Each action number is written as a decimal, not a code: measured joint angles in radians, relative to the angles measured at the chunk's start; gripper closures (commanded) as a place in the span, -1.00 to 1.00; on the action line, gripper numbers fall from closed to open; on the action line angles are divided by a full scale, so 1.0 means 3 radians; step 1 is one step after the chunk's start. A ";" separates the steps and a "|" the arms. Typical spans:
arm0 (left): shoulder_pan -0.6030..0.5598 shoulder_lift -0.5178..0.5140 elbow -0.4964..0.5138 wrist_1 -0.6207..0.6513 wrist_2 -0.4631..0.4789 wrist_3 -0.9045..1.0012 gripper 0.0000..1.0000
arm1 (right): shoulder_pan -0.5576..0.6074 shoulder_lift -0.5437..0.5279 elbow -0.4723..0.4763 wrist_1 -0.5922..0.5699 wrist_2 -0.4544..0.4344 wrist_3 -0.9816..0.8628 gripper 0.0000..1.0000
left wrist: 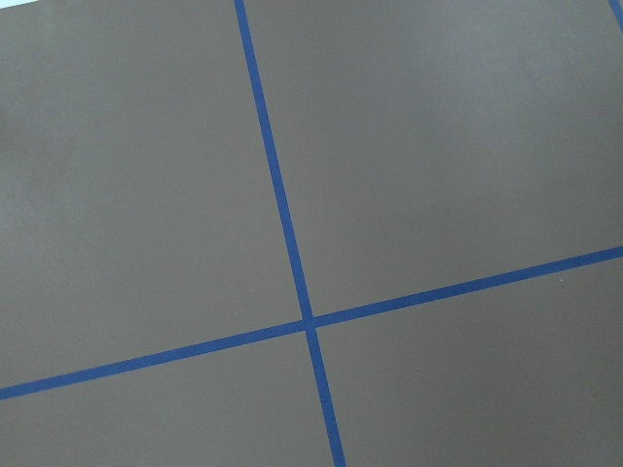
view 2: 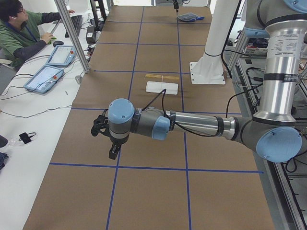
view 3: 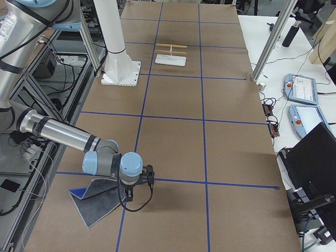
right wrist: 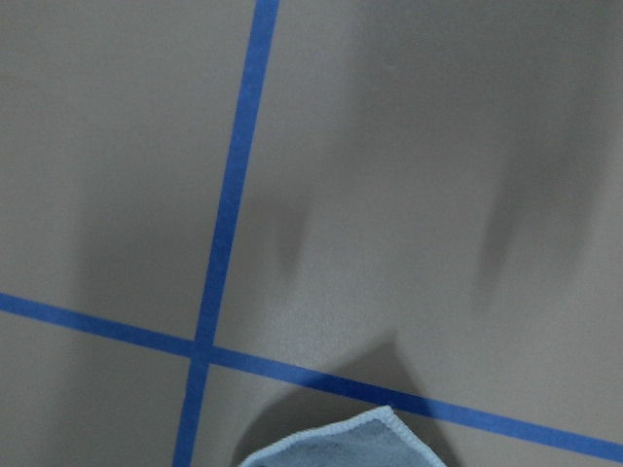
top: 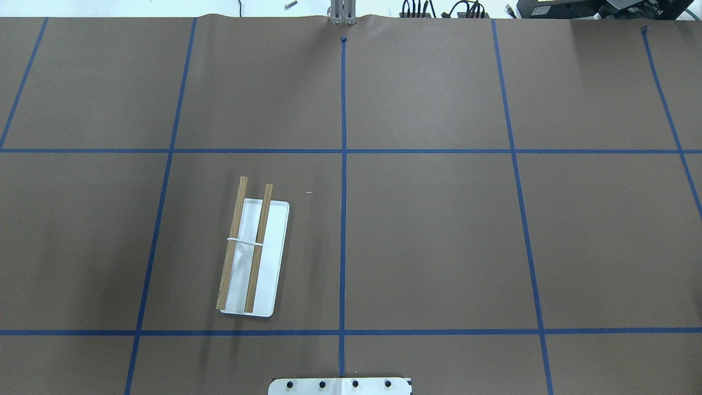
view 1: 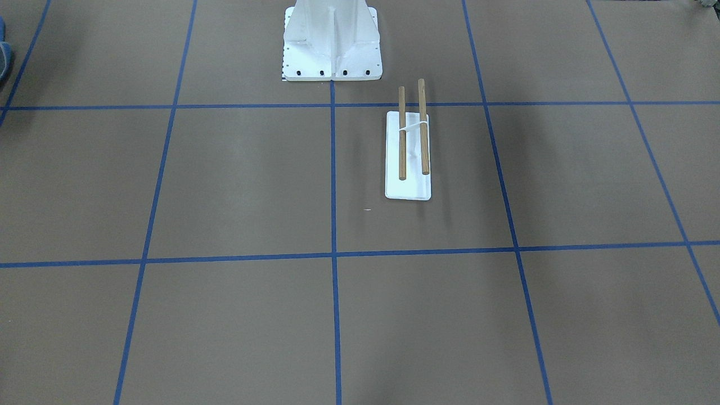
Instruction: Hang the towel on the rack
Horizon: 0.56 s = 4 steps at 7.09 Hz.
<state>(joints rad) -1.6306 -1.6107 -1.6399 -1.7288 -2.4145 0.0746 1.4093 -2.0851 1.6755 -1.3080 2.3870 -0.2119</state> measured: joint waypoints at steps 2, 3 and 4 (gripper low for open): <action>0.0000 0.0000 0.0000 0.0000 0.0000 0.0003 -0.96 | -0.0139 0.0048 -0.0168 0.0102 0.0019 0.0001 -1.00; 0.0000 0.0000 0.0000 0.0000 0.0000 0.0005 -0.96 | -0.0216 0.0089 -0.0232 0.0127 0.0026 0.0000 -1.00; 0.0000 0.0000 0.0000 0.0000 0.0000 0.0006 -0.96 | -0.0297 0.0119 -0.0279 0.0136 0.0028 -0.0003 -1.00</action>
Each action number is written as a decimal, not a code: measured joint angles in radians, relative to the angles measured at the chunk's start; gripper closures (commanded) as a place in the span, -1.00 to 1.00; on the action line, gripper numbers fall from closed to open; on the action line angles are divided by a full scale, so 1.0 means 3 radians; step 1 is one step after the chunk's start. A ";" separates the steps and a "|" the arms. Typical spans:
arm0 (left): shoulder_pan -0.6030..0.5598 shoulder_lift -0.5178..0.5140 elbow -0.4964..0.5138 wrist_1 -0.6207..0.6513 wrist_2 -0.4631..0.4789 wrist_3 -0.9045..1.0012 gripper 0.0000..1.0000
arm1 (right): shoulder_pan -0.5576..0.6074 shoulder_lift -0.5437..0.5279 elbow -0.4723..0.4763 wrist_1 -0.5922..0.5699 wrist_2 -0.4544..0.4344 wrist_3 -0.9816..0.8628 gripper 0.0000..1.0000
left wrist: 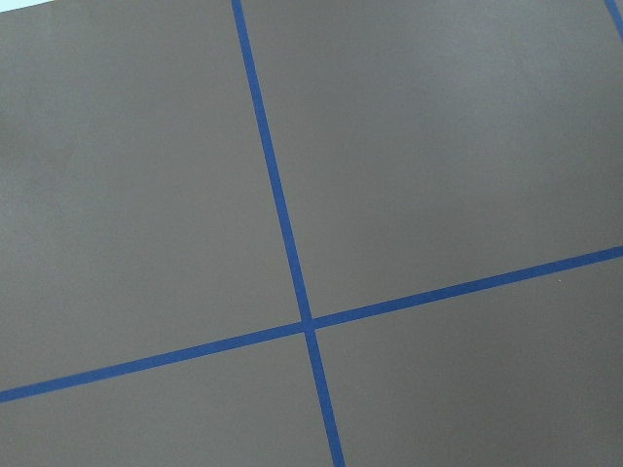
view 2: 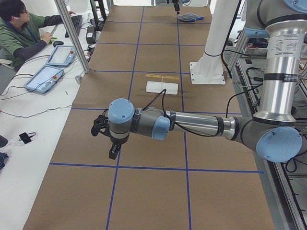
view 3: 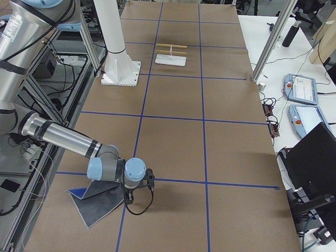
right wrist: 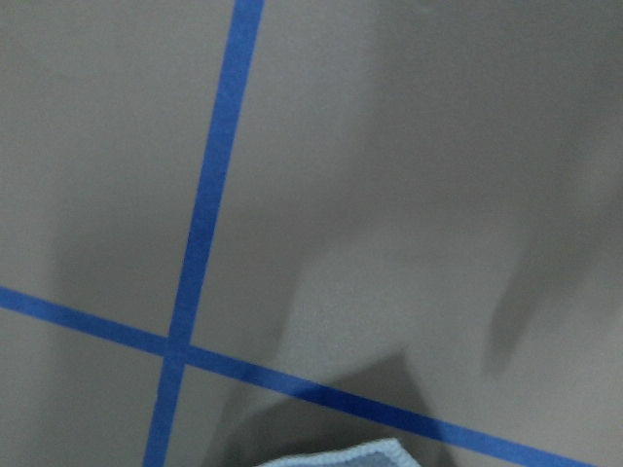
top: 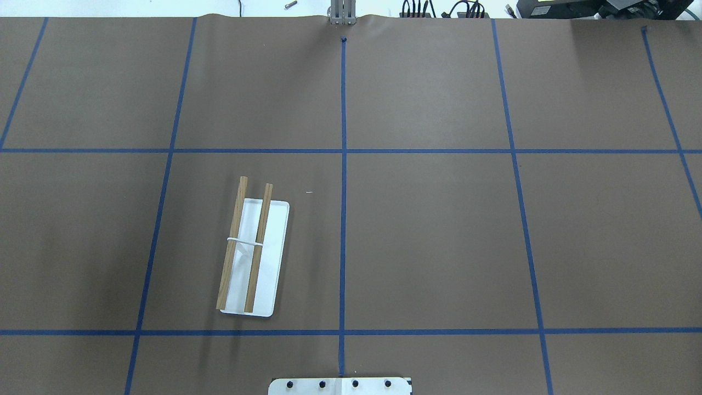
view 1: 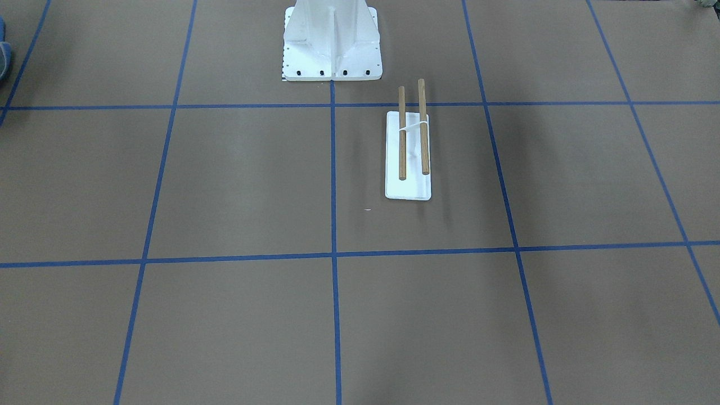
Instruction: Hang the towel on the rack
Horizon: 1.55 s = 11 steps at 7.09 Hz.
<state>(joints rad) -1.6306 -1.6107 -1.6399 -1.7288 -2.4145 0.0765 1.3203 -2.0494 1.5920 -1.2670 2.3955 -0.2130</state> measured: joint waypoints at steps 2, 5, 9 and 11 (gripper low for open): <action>0.0000 0.0000 0.0000 0.0000 0.0000 0.0001 -0.96 | -0.0122 0.0018 -0.0066 0.0008 -0.0004 -0.0033 -0.89; 0.0000 0.0000 0.0000 -0.0004 0.0000 0.0001 -0.96 | -0.0244 0.0020 -0.0102 0.0010 -0.0051 -0.0068 -0.71; 0.0000 -0.0004 0.0000 -0.0005 0.0000 0.0001 -0.96 | -0.0368 0.0021 -0.0128 0.0010 -0.0134 -0.0091 1.00; 0.0000 -0.0005 -0.0003 -0.0006 0.0000 0.0001 -0.96 | -0.0388 0.0022 -0.0154 0.0010 -0.0230 -0.0225 1.00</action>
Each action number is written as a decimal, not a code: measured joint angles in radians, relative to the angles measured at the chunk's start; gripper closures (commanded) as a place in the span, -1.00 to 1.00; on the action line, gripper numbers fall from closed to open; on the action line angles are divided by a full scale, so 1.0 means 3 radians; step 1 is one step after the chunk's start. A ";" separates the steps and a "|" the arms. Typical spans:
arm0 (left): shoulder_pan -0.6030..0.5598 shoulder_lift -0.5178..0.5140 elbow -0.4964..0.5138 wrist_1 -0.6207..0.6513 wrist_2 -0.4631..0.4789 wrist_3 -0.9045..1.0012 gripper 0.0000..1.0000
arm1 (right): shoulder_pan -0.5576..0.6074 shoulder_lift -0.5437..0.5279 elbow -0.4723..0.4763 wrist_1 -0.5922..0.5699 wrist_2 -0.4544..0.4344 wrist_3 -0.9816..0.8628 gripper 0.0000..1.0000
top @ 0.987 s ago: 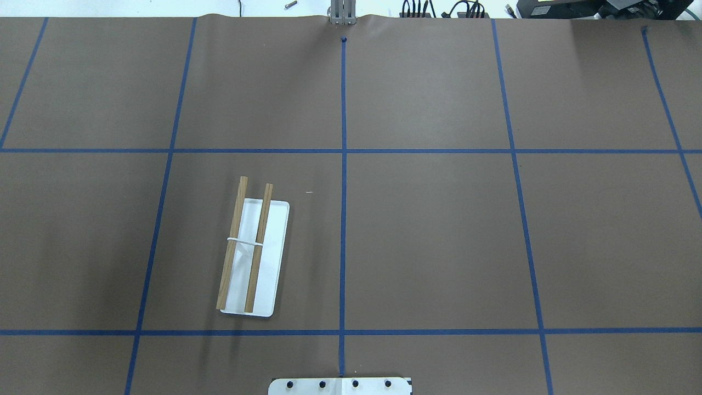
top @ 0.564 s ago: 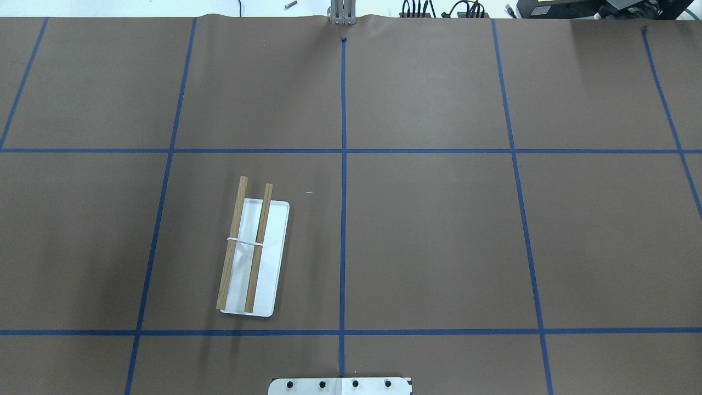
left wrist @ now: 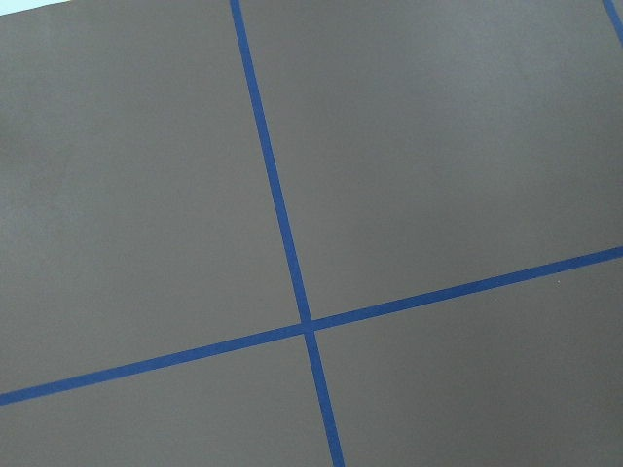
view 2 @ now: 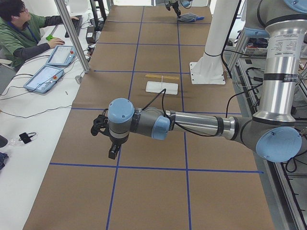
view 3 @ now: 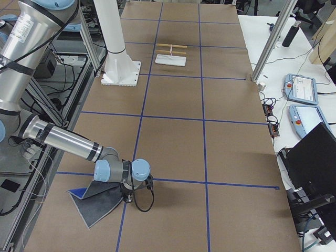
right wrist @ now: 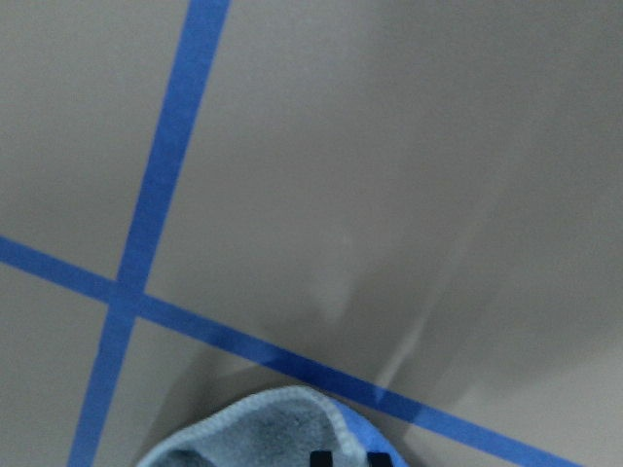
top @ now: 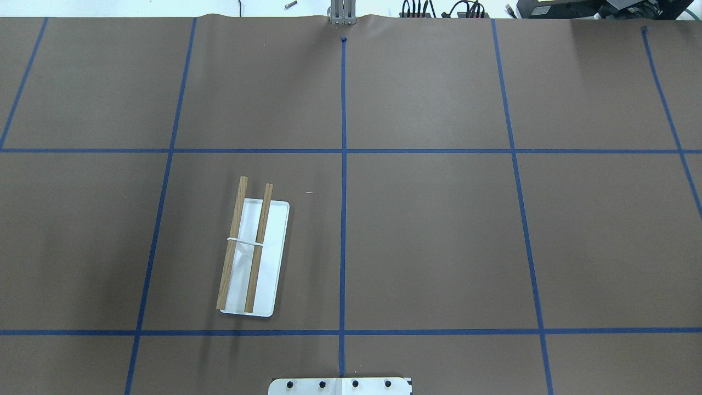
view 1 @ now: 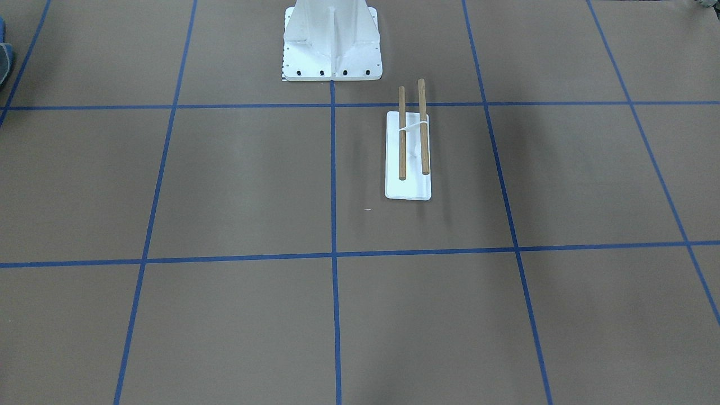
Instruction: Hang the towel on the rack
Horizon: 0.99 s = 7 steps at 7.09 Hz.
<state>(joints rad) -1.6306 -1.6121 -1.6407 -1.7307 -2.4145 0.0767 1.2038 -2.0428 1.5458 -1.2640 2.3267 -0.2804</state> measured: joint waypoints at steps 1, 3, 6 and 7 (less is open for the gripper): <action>0.0000 0.0000 -0.0004 -0.0002 0.0000 0.0000 -0.96 | -0.0001 0.0003 -0.0012 0.0002 -0.0036 -0.0082 1.00; 0.0000 0.0003 -0.0007 -0.0004 0.0000 0.0000 -0.96 | 0.0007 0.0005 0.0058 0.0003 -0.0021 -0.0141 1.00; 0.0000 0.0005 -0.0003 0.0001 0.0000 -0.0004 -0.96 | 0.0145 0.0084 0.0536 -0.0398 0.0112 -0.0145 1.00; 0.0000 0.0004 -0.0003 0.0001 0.0000 -0.0008 -0.96 | 0.0241 0.0258 0.0845 -0.0886 0.0115 -0.0143 1.00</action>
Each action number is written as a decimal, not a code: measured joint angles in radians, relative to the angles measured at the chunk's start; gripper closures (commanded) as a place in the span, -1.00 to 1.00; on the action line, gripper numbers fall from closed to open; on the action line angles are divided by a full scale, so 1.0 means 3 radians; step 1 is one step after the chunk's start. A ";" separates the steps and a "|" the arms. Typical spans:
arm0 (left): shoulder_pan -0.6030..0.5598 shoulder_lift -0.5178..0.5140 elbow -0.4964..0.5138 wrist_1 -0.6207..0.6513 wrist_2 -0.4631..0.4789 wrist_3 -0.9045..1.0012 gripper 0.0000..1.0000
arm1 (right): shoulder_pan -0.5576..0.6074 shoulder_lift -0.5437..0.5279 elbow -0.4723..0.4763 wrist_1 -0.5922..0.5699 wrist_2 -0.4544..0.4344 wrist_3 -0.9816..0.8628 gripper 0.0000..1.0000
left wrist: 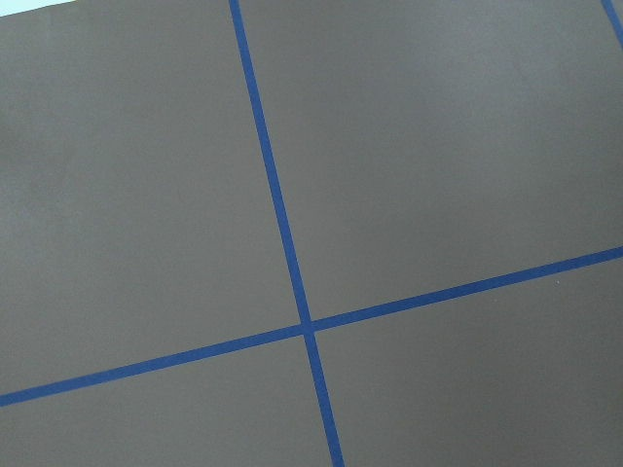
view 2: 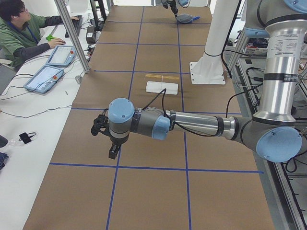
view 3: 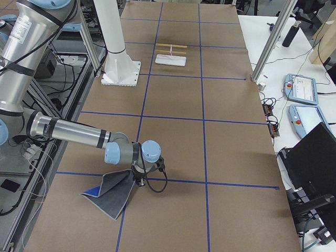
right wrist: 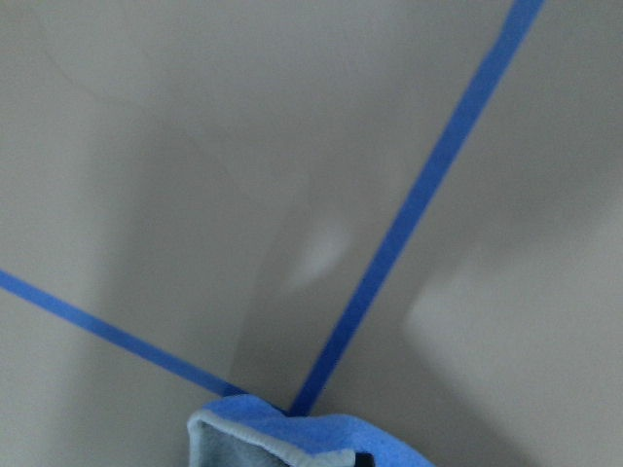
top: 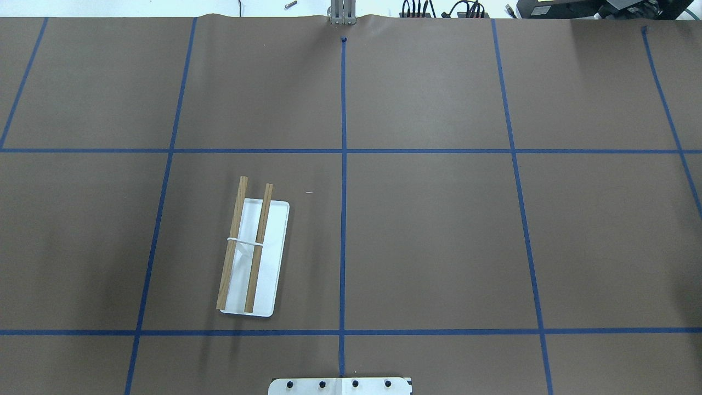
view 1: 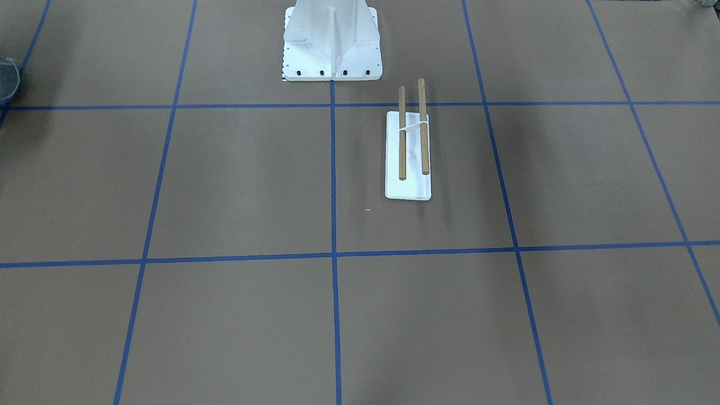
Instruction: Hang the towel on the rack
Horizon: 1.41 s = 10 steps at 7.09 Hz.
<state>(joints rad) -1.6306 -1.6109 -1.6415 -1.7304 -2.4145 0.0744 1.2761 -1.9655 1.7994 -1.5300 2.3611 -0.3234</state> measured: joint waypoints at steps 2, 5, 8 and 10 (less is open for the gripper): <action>0.0000 -0.0014 0.0001 0.0004 0.0000 -0.0018 -0.96 | 0.0141 0.0749 0.0551 -0.1267 -0.0027 0.0033 1.00; 0.0069 -0.0190 0.0049 -0.0103 0.0021 -0.0452 -0.96 | 0.0128 0.2034 0.0692 -0.2187 -0.0023 0.0563 1.00; 0.0234 -0.0280 0.0152 -0.0511 0.0014 -0.0712 -0.96 | -0.0257 0.2813 0.0686 -0.1898 -0.0032 0.2352 1.00; 0.0525 -0.0653 0.0160 -0.0554 0.0004 -0.1689 -0.96 | -0.0559 0.2988 0.0673 -0.1257 -0.0194 0.3482 1.00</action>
<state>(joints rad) -1.4731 -1.8069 -1.5934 -1.8967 -2.4134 -0.4322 1.1083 -1.0690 2.0014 -1.9071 2.3030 0.7214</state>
